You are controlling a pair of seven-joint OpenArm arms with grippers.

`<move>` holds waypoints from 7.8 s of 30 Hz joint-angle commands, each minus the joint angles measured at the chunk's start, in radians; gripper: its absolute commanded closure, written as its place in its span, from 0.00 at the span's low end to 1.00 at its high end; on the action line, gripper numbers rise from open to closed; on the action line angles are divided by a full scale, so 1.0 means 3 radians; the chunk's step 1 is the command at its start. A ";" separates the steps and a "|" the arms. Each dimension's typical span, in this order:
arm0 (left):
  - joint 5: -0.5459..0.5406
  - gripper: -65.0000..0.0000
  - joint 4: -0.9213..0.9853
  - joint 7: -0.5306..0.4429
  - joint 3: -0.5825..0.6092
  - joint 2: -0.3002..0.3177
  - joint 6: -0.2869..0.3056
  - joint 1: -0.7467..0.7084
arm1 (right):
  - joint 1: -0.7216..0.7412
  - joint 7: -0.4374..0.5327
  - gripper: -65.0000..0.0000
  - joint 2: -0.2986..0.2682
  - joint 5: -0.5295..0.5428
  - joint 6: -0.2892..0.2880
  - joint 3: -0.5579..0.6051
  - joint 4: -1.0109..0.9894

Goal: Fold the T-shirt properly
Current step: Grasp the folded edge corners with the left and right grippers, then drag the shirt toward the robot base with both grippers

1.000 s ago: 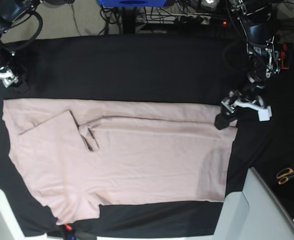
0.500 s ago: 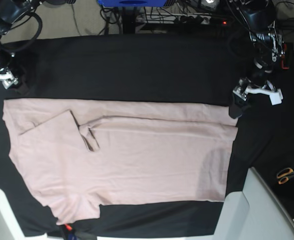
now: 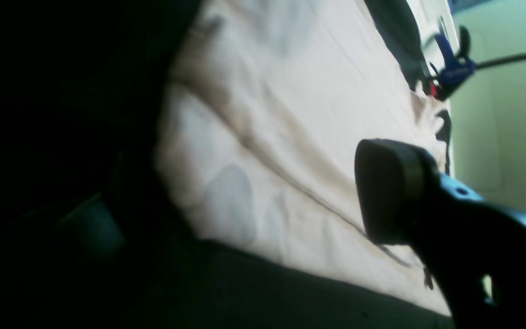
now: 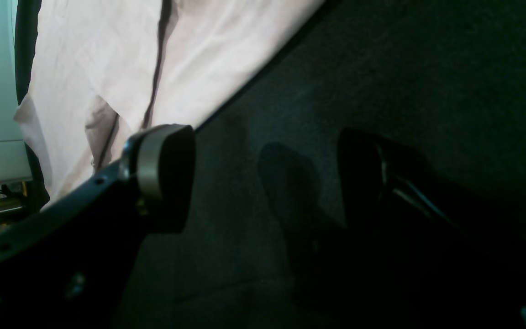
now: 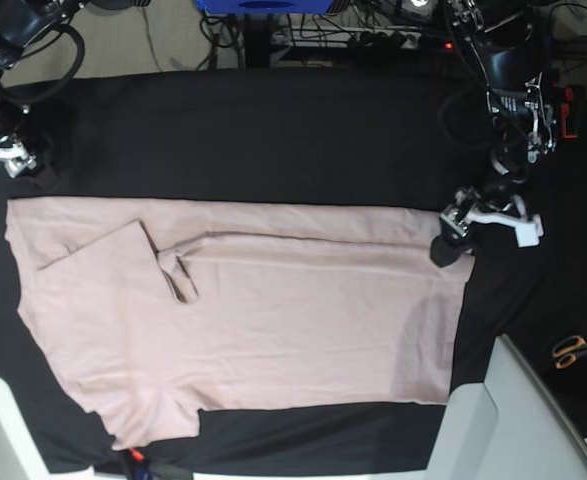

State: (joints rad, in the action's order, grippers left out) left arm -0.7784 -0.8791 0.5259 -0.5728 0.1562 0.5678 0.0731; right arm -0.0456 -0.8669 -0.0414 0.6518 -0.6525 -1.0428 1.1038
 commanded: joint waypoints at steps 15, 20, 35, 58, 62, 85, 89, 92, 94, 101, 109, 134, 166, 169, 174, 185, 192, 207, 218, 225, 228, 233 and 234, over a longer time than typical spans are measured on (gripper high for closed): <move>-0.0006 0.25 -0.0023 0.0004 -0.0021 -0.0073 -0.0018 0.0061 | 0.0088 0.0059 0.29 -0.0028 -0.0012 0.0009 -0.0020 -0.0020; -0.0006 0.59 -0.0018 0.0004 -0.0027 -0.0068 -0.0018 0.0061 | 0.0201 0.0376 0.29 -0.0044 0.0004 0.0014 -0.0020 -0.0363; -0.0006 0.86 0.0135 0.0004 -0.0006 -0.0063 -0.0018 0.0112 | 0.0651 0.0611 0.39 -0.0330 -0.0007 0.0014 -0.0184 -0.1181; -0.0006 1.00 0.0120 0.0009 -0.0021 -0.0048 -0.0018 0.0020 | 0.0635 0.0575 0.98 -0.0386 -0.0001 -0.0006 -0.0168 -0.1155; -0.0006 1.00 0.0110 0.0009 -0.0027 -0.0012 -0.0018 -0.0052 | 0.0589 0.0417 0.98 -0.0386 -0.0001 -0.0011 -0.0189 -0.1058; -0.0032 1.00 -0.0980 0.0035 -0.0027 -0.0017 -0.0023 -0.0977 | 0.0001 0.0023 0.98 -0.0248 0.0346 0.0004 -0.0163 0.0047; -0.0032 1.00 -0.0995 0.0035 -0.0027 -0.0017 -0.0018 -0.1110 | -0.0173 -0.0228 0.98 -0.0248 0.0571 0.0009 -0.0189 0.0185; -0.0027 1.00 -0.1118 0.0035 -0.0027 -0.0027 -0.0018 -0.1182 | -0.0250 -0.0284 0.98 -0.0243 0.0623 0.0009 -0.0189 0.0174; -0.0027 1.00 -0.1154 0.0035 -0.0027 -0.0032 -0.0018 -0.1177 | -0.0250 -0.0279 0.96 -0.0212 0.0607 0.0009 -0.0189 0.0164; -0.0032 1.00 -0.1169 0.0035 -0.0006 -0.0037 -0.0018 -0.1116 | -0.0086 -0.0258 0.35 -0.0136 0.0592 0.0014 -0.0189 0.0016; -0.0032 1.00 -0.1169 0.0035 -0.0006 -0.0037 -0.0018 -0.1116 | 0.0180 0.0028 0.37 -0.0284 0.0592 0.0009 -0.0153 -0.0659; -0.0027 1.00 -0.1164 0.0035 -0.0006 -0.0037 -0.0018 -0.1105 | 0.0385 0.0228 0.98 -0.0366 0.0617 -0.0011 0.0134 -0.1033; -0.0006 1.00 -0.1287 0.0035 -0.0001 -0.0012 -0.0018 -0.1243 | -0.0168 -0.0146 0.23 -0.0187 0.0878 0.0050 -0.0030 -0.0388; -0.0006 1.00 -0.1287 0.0035 -0.0001 -0.0012 -0.0018 -0.1243 | -0.0019 0.0008 0.23 -0.0197 0.0878 0.0270 0.0077 -0.0623; -0.0016 1.00 -0.1287 0.0035 -0.0006 -0.0017 -0.0018 -0.1243 | 0.0257 0.0069 0.23 -0.0264 0.0878 0.0341 0.0169 -0.1043; -0.0011 1.00 -0.1287 0.0035 -0.0027 -0.0012 -0.0018 -0.1243 | 0.0344 0.0228 0.96 -0.0279 0.0873 0.0459 0.0297 -0.1109; -0.0006 1.00 -0.1322 0.0035 -0.0027 -0.0007 -0.0018 -0.1264 | 0.0226 0.0233 0.99 -0.0279 0.0899 0.0674 0.0261 -0.0951; -0.0006 1.00 -0.1553 0.0040 -0.0016 0.0101 -0.0018 -0.1607 | -0.0383 0.0043 0.99 -0.0100 0.0904 0.0976 0.0256 0.0103; -0.0006 1.00 -0.1553 0.0019 -0.0027 0.0101 -0.0018 -0.1867 | -0.0633 0.0038 0.99 -0.0054 0.0899 0.0817 0.0261 0.0440; -0.0006 1.00 -0.1573 0.0019 -0.0027 0.0101 -0.0018 -0.1898 | -0.0735 0.0038 0.99 -0.0033 0.0899 0.0817 0.0261 0.0481; -0.0001 1.00 -0.1573 0.0024 -0.0027 0.0101 -0.0018 -0.1898 | -0.0751 0.0038 0.99 -0.0028 0.0899 0.0817 0.0261 0.0486; -0.0001 1.00 -0.1568 0.0024 -0.0011 0.0096 -0.0018 -0.1944 | -0.0776 0.0038 0.99 -0.0028 0.0899 0.0817 0.0261 0.0476; -0.0001 1.00 -0.1563 0.0024 -0.0011 0.0096 -0.0018 -0.1944 | -0.0776 0.0038 0.99 -0.0028 0.0899 0.0817 0.0261 0.0476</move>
State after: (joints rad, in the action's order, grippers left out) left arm -0.7643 -1.3350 0.5499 -0.5705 0.1719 0.5564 -0.5049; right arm -0.2760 -0.8684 -0.0330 0.9085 -0.4011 -0.9581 1.2308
